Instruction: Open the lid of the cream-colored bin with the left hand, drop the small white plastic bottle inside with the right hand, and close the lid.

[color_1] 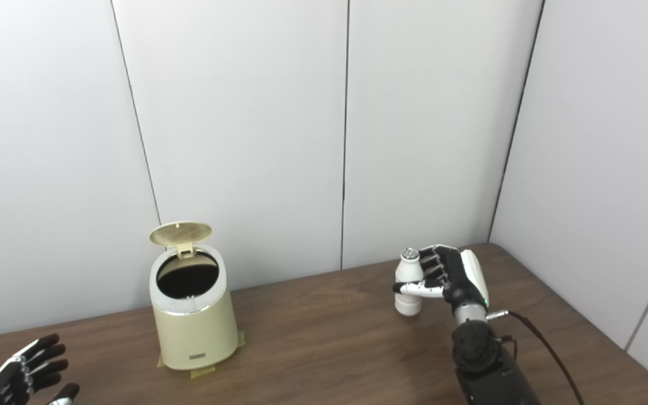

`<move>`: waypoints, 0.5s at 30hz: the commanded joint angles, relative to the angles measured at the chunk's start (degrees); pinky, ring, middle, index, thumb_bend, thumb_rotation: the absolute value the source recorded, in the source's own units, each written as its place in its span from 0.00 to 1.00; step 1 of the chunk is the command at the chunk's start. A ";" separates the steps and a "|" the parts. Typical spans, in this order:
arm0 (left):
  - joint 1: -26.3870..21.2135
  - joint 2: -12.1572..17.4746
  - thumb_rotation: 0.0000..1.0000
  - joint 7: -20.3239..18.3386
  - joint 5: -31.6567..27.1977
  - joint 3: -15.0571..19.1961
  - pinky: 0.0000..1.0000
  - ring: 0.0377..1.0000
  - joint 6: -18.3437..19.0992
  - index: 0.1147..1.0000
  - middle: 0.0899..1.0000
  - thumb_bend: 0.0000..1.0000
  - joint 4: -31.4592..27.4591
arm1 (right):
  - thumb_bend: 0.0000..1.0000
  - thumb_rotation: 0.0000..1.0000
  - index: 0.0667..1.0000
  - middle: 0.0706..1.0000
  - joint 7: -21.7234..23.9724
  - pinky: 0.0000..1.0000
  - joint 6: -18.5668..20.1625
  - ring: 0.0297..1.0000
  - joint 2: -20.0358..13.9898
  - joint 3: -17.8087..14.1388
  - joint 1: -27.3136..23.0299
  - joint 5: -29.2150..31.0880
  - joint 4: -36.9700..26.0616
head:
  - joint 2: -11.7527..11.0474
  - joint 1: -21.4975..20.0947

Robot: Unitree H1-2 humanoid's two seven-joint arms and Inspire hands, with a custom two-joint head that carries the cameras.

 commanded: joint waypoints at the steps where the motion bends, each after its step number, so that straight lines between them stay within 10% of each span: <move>1: -1.89 0.63 0.00 0.18 -0.02 0.01 0.77 0.75 -0.84 0.83 0.79 0.48 -2.10 | 0.52 0.00 0.49 0.37 -2.07 0.28 -3.03 0.33 -1.21 -0.28 -2.80 -1.08 -0.58 | 0.17 -0.13; 15: -2.11 0.29 0.00 0.96 1.35 -0.13 0.78 0.76 0.32 0.82 0.79 0.48 -2.58 | 0.52 0.00 0.49 0.38 -2.39 0.30 1.67 0.35 0.58 -0.22 -1.33 -3.64 -11.32 | 0.04 0.70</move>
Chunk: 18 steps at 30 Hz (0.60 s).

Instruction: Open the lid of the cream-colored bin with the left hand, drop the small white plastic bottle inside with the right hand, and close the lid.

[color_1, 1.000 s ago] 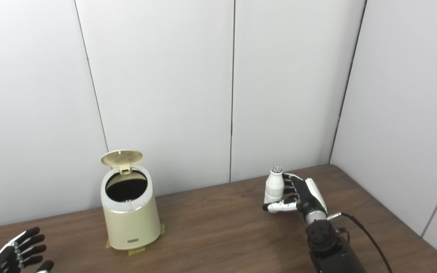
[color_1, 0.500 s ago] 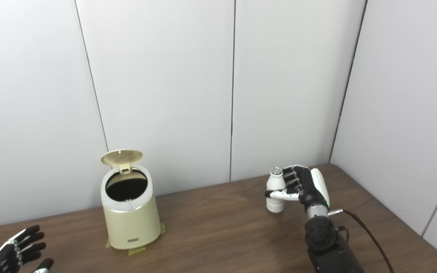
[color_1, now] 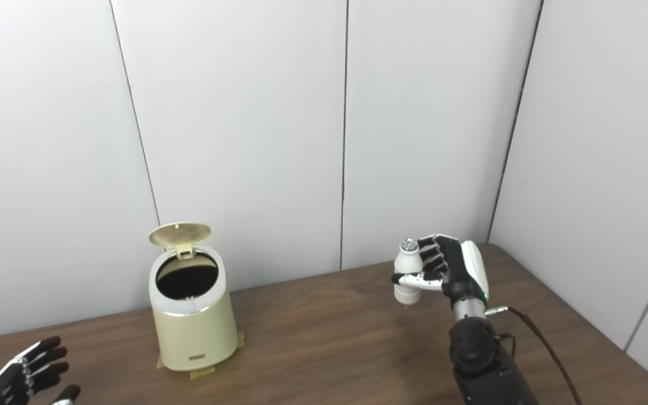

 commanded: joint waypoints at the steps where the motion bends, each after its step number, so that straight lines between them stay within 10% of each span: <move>1: -2.15 0.29 0.00 0.79 0.54 -0.04 0.78 0.75 -0.55 0.82 0.79 0.48 -2.34 | 0.52 0.00 0.49 0.38 -0.06 0.30 0.83 0.35 -0.12 0.30 -2.02 -1.26 -6.48 | -0.07 0.19; 18: -2.49 -1.27 0.00 1.55 1.42 -0.50 0.73 0.73 -4.17 0.81 0.76 0.55 0.78 | 0.52 0.00 0.48 0.41 11.57 0.34 7.53 0.38 6.22 8.74 -7.79 -3.72 -26.51 | -1.04 6.59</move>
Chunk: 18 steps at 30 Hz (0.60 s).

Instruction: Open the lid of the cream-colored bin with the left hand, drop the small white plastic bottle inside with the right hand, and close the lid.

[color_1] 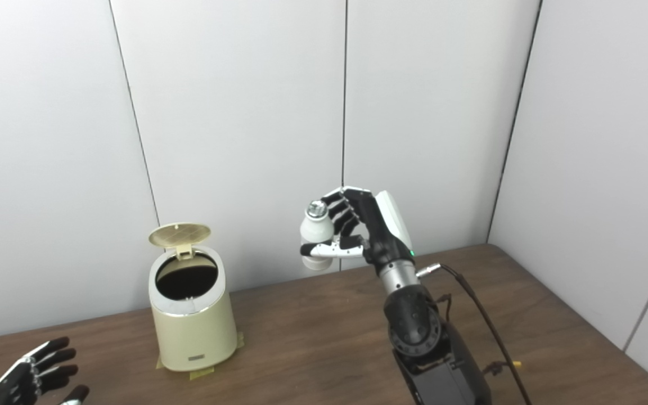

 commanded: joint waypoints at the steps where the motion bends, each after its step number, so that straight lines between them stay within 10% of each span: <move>1: -2.27 0.08 0.00 0.99 0.15 -0.11 0.73 0.73 -2.70 0.81 0.76 0.55 -0.11 | 0.53 0.00 0.48 0.41 0.42 0.33 -1.52 0.37 0.22 0.16 -4.02 -0.04 -0.99 | -0.07 0.15; 18: -1.91 -2.70 0.00 2.36 0.24 -1.25 0.64 0.71 -6.63 0.79 0.76 0.65 3.93 | 0.52 0.00 0.49 0.38 3.09 0.27 -6.20 0.30 6.71 6.30 -8.30 -1.55 4.91 | -0.54 11.02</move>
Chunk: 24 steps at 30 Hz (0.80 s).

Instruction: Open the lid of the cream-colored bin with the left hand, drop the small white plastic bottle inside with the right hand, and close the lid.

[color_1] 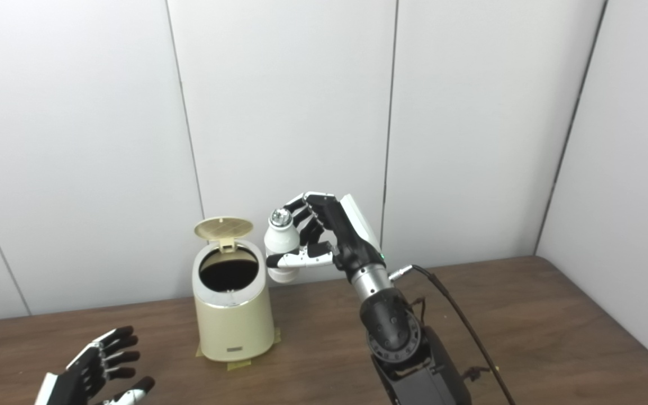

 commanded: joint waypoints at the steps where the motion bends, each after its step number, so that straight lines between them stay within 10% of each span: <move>1: -1.97 -0.51 0.00 0.97 0.07 -0.20 0.63 0.71 -3.16 0.79 0.75 0.66 -0.15 | 0.52 0.00 0.49 0.38 -0.74 0.26 -3.11 0.30 0.27 0.17 -3.56 -1.05 0.34 | -0.03 0.47; 24: -1.95 -2.67 0.05 1.74 0.18 -1.42 0.65 0.73 -4.30 0.80 0.76 0.68 1.44 | 0.51 0.00 0.52 0.43 -2.79 0.28 -8.77 0.35 4.60 0.06 -9.71 -0.04 13.65 | -0.14 5.41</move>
